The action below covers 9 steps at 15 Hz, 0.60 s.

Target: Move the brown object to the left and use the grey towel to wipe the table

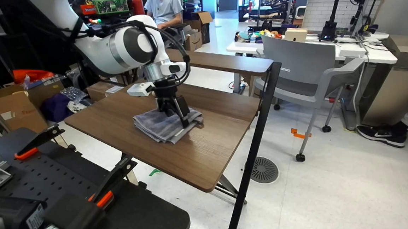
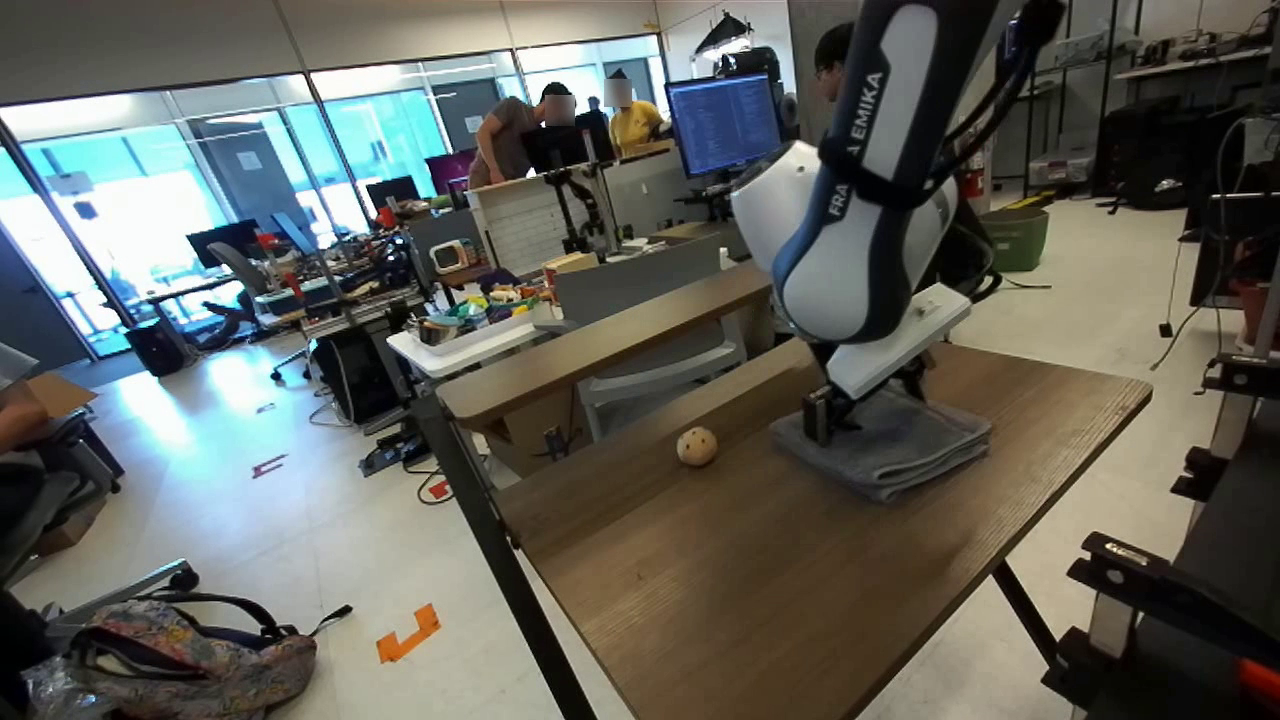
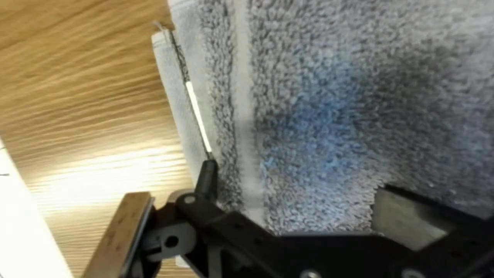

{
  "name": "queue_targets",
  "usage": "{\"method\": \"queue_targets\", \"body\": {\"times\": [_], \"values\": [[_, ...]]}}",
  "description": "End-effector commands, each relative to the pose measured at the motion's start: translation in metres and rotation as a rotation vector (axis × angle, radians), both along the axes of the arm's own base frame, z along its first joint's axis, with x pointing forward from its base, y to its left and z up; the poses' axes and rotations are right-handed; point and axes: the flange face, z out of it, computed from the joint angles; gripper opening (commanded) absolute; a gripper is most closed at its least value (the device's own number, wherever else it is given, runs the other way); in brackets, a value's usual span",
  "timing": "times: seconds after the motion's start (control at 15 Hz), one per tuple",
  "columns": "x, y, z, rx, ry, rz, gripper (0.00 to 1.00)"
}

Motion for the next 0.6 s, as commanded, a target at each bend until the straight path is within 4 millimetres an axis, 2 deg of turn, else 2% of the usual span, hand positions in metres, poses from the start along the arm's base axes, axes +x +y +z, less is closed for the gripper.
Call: {"method": "queue_targets", "body": {"times": [0.0,0.07,0.13,0.2,0.33,0.53], "values": [[-0.013,-0.066,-0.025,-0.104,0.046,-0.041,1.00],[-0.011,-0.078,-0.023,-0.109,0.032,-0.050,1.00],[-0.009,-0.080,-0.017,-0.083,0.031,-0.054,1.00],[-0.004,-0.069,0.001,-0.070,0.015,-0.056,1.00],[-0.005,-0.081,0.001,-0.068,0.016,-0.073,1.00],[0.000,-0.078,-0.001,-0.067,0.022,-0.085,1.00]]}}
